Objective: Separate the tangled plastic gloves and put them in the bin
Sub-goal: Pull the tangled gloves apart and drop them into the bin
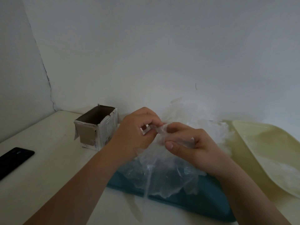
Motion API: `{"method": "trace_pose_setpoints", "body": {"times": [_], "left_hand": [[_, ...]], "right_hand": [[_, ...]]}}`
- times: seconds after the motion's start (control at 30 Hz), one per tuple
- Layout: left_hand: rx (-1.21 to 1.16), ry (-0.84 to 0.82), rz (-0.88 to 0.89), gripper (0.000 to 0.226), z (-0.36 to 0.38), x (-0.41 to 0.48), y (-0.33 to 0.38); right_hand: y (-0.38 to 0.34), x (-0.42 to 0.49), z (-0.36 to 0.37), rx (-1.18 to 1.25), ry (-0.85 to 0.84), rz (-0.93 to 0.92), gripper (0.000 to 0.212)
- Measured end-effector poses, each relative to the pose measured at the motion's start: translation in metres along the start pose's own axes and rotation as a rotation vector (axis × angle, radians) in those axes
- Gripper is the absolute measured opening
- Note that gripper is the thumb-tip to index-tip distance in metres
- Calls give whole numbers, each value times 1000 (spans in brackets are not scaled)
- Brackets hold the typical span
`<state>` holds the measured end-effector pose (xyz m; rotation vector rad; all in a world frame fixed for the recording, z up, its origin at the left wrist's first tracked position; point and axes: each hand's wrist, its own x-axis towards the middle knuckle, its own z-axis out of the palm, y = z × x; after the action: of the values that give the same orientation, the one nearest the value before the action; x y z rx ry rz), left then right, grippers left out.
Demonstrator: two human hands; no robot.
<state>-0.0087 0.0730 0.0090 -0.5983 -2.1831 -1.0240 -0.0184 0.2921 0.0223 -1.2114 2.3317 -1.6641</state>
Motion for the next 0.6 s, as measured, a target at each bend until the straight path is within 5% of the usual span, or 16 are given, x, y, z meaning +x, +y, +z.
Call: {"method": "trace_pose_setpoints", "body": {"times": [0.2, 0.33, 0.53, 0.6], "left_hand": [[226, -108, 34, 18, 13, 2, -1], [143, -105, 106, 34, 13, -10, 8], [-97, 135, -324, 35, 8, -7, -1], [-177, 71, -607, 66, 5, -7, -5]], "right_hand": [[-6, -1, 2, 180, 25, 37, 17], [-5, 0, 3, 225, 221, 138, 16], [6, 1, -7, 250, 404, 188, 15], [9, 1, -10, 320, 389, 191, 16]]}}
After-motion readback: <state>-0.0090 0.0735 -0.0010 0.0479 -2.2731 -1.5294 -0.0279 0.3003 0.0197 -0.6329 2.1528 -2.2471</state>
